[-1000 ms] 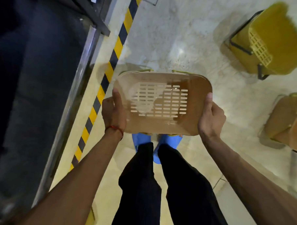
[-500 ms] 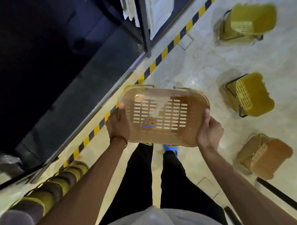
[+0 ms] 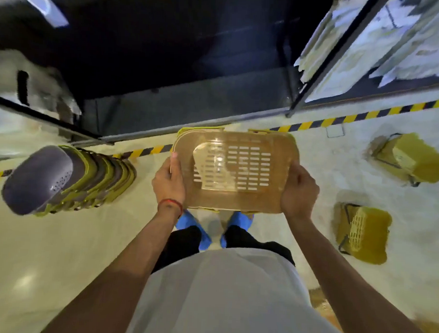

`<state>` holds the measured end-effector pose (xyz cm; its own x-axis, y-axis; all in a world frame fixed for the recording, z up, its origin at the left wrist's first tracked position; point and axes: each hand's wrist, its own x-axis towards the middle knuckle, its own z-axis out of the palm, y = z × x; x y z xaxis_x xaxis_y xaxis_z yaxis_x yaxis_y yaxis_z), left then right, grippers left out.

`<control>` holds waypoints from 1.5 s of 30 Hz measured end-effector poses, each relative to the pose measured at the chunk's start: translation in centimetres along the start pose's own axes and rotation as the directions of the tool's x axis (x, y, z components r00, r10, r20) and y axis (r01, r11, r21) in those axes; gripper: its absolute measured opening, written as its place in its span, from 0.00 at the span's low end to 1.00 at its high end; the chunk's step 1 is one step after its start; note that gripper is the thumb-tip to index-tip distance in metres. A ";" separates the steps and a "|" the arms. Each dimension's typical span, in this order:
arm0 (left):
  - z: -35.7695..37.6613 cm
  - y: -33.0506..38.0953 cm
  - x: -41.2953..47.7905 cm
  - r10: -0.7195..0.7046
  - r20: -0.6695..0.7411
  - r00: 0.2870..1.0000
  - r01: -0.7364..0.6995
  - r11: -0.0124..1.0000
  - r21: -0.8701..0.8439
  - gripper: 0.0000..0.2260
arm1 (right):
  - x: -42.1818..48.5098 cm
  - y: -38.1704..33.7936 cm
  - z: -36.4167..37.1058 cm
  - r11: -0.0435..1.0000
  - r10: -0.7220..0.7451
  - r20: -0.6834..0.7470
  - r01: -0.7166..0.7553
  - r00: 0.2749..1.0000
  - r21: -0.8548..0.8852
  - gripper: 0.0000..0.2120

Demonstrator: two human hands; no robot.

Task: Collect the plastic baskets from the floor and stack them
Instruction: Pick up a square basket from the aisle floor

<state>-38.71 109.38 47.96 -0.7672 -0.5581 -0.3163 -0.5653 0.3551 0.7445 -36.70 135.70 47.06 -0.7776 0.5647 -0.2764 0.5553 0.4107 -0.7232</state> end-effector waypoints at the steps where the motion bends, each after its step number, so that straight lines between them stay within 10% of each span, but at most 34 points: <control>1: -1.6 -0.8 -0.2 -0.035 -0.027 0.999 0.035 0.999 -0.024 0.22 | -0.7 -0.8 0.8 1.000 -0.016 0.036 0.015 0.999 0.006 0.24; 17: -28.1 -18.1 1.1 -0.302 -0.443 0.844 0.192 0.942 -0.276 0.17 | -23.2 -13.0 17.5 0.897 -0.412 0.375 0.442 0.830 0.006 0.26; 45: -45.2 -26.6 27.3 -0.608 -0.562 0.561 0.434 0.794 -0.426 0.20 | -29.1 -31.7 51.8 0.829 -0.388 0.642 0.555 0.661 -0.070 0.27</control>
<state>-30.86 50.77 46.11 0.0842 -0.9503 -0.2997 -0.6522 -0.2800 0.7044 -47.00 69.13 45.26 -0.9188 -0.2464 -0.3083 0.0489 0.7041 -0.7085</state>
